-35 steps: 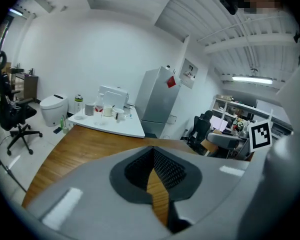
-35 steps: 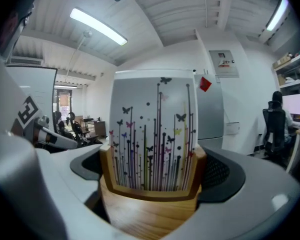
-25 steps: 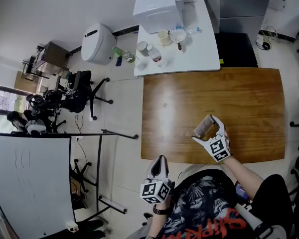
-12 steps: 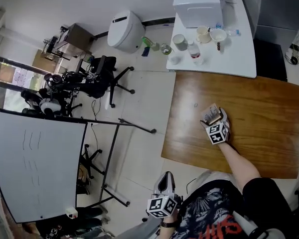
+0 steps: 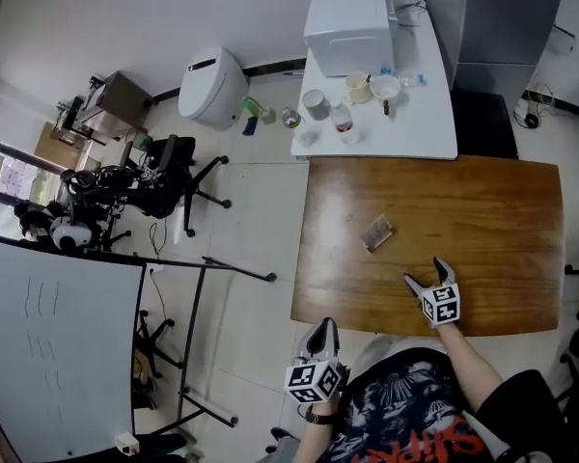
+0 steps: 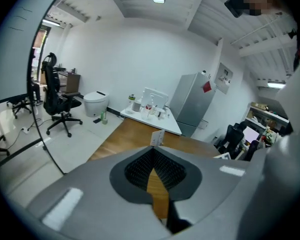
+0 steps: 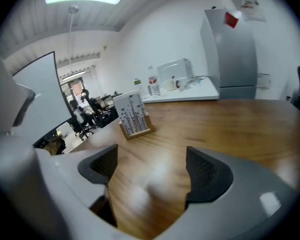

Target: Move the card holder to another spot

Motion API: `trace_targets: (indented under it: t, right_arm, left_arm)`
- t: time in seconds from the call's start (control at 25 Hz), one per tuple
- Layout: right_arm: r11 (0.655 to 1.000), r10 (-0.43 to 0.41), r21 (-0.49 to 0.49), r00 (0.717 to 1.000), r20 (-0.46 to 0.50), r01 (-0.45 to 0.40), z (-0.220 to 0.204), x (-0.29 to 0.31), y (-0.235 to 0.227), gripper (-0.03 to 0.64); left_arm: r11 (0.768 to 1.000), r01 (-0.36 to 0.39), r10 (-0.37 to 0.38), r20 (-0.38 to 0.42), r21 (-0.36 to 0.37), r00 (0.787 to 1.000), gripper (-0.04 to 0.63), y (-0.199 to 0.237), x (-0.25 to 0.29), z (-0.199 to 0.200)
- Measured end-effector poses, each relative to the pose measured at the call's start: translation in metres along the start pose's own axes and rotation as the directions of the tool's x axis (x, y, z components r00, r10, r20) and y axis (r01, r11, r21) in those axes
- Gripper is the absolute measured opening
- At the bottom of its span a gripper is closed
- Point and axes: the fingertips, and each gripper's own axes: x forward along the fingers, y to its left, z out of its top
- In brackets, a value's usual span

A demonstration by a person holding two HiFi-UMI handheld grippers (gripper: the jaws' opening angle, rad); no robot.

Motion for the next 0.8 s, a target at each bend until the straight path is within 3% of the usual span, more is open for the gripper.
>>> trace_targets:
  t: [0.08,0.2,0.32,0.44,0.56,0.68,0.8]
  right_arm:
    - [0.996,-0.048,0.077,0.999,-0.004,0.048,-0.020,-0.055,-0.024,0.400]
    - [0.986,-0.134,0.099,0.991,0.002,0.133,-0.031,-0.124,-0.055,0.350]
    - [0.968,-0.228,0.131,0.966,0.122,0.212,-0.001,-0.185,-0.083,0.241]
    - [0.948,-0.310,0.176,0.899,0.310,0.266,0.056,-0.250,-0.092,0.115]
    - [0.944,-0.329,0.123,0.831,0.448,0.307,0.105,-0.297,-0.085,0.000]
    - [0.952,-0.290,0.067,0.810,0.509,0.299,0.130,-0.320,-0.073,0.000]
    - [0.954,-0.281,0.064,0.794,0.539,0.294,0.141,-0.335,-0.067,0.000]
  left_arm:
    - [0.996,0.083,-0.081,-0.040,0.045,0.996,0.000,-0.017,0.026,-0.003]
    - [0.968,0.216,-0.203,-0.101,0.130,0.974,0.000,-0.052,0.062,-0.003]
    - [0.929,0.314,-0.307,-0.066,0.197,0.949,0.000,-0.093,0.077,0.022]
    - [0.911,0.332,-0.336,-0.028,0.245,0.942,0.000,-0.122,0.078,0.048]
    - [0.894,0.355,-0.365,-0.014,0.275,0.931,0.000,-0.152,0.077,0.058]
    - [0.871,0.385,-0.402,-0.008,0.304,0.915,0.000,-0.181,0.071,0.059]
    - [0.865,0.406,-0.426,0.003,0.296,0.905,0.000,-0.199,0.062,0.061]
